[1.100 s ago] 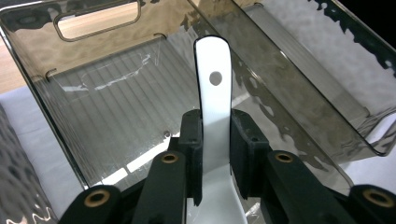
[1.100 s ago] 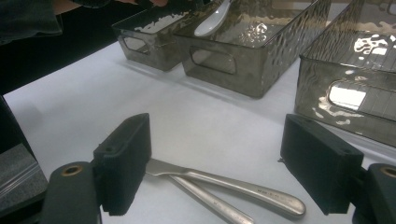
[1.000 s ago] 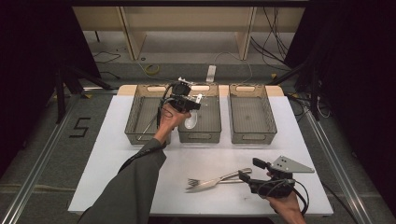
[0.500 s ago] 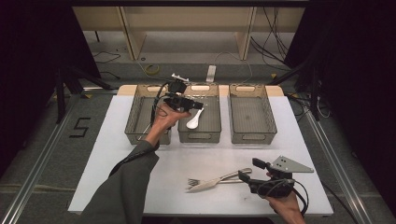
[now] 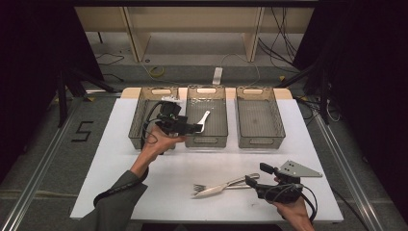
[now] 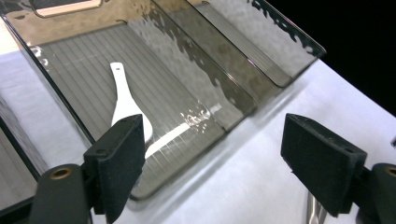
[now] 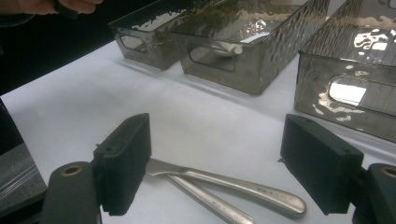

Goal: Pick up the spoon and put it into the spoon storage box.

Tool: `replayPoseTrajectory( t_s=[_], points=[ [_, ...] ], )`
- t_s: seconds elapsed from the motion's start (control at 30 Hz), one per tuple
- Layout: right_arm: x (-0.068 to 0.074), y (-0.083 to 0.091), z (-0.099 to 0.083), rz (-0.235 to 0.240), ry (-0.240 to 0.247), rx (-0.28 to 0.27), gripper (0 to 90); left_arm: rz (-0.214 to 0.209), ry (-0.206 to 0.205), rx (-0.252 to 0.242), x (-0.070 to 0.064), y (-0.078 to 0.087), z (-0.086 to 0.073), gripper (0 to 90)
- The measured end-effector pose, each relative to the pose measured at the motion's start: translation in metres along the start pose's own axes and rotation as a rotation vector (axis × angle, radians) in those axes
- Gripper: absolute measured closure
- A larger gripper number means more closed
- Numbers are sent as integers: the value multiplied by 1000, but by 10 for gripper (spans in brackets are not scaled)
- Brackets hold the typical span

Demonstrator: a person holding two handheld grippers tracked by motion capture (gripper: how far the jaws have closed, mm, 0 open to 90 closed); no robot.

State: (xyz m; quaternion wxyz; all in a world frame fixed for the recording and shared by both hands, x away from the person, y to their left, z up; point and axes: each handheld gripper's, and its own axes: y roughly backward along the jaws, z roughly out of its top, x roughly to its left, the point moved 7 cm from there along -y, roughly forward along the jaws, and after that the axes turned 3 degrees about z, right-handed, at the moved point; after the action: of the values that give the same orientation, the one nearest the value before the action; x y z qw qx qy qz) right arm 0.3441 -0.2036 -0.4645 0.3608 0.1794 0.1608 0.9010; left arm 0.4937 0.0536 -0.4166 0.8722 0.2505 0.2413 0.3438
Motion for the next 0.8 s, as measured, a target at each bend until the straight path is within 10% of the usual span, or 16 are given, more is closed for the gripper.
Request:
replayPoseTrajectory(
  t_s=[0.2, 0.5, 0.8],
  points=[
    [1, 0, 0, 2, 5, -1, 254, 10, -49, -15, -5, 9, -9, 202],
    [0, 0, 0, -1, 4, 2, 254, 22, -16, -30, 12, 33, -26, 201],
    [0, 0, 1, -2, 5, 2, 254, -8, -10, -60, -1, 38, -49, 186]
  ],
)
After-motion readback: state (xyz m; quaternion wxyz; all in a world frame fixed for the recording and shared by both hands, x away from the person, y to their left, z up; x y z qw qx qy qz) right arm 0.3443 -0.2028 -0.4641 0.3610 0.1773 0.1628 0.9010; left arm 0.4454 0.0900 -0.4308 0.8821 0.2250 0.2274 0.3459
